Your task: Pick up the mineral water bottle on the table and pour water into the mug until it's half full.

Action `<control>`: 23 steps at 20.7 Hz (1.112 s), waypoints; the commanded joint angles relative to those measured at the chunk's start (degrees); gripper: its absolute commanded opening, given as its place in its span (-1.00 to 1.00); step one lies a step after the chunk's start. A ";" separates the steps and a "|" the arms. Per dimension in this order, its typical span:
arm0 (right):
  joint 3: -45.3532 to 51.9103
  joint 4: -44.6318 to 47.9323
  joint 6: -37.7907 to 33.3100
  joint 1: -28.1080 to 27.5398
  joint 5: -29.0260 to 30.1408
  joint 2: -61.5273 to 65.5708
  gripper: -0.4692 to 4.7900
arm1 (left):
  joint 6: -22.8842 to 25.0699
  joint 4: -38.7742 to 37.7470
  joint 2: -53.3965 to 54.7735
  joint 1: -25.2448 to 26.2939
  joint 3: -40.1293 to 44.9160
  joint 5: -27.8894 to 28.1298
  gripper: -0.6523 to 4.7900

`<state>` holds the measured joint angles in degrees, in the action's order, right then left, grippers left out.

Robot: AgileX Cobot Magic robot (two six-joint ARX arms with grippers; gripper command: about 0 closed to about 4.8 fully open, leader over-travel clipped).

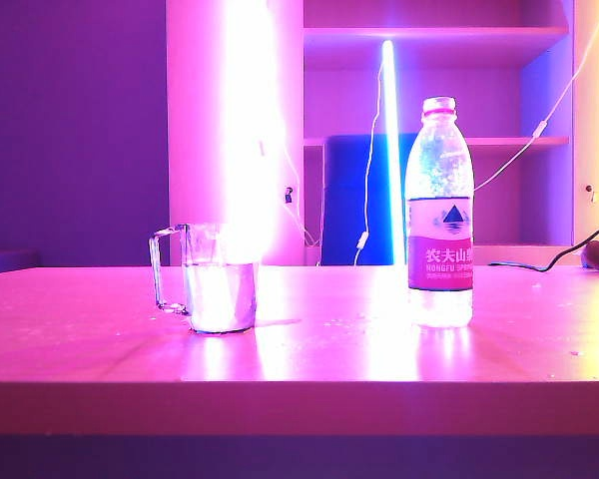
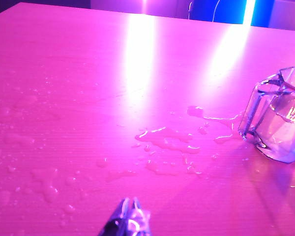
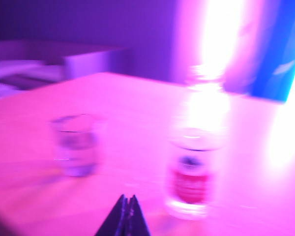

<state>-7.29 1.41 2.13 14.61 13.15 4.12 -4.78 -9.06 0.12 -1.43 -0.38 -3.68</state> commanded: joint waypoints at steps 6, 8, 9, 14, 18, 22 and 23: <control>6.75 0.11 0.92 -8.98 -0.26 -4.28 -0.84 | -0.13 0.31 0.07 -0.04 -0.15 -0.20 -0.77; 7.26 -2.91 0.94 -9.70 -0.70 -4.28 -0.84 | -0.15 0.33 0.07 -0.04 -0.15 -0.20 -0.77; 7.26 -4.90 0.92 -10.12 -1.68 -4.28 -0.84 | -0.15 0.31 0.07 -0.04 -0.15 -0.20 -0.77; 7.26 -8.50 0.94 -10.88 -1.68 -4.28 -0.84 | -0.15 0.31 0.07 -0.04 -0.15 -0.20 -0.77; 7.26 -10.21 0.92 -10.93 -1.66 -4.28 -0.84 | -0.15 0.31 0.07 -0.04 -0.15 -0.20 -0.77; 7.26 -10.21 0.92 -10.95 -1.66 -4.28 -0.84 | -0.15 0.31 0.07 -0.04 -0.15 -0.20 -0.77; 7.23 -10.21 0.92 -10.91 -1.66 -4.28 -0.84 | -0.15 0.31 0.07 -0.04 -0.15 -0.20 -0.77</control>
<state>-0.38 -9.21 2.90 3.70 11.57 -0.01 -4.78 -9.13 0.12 -1.43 -0.38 -3.70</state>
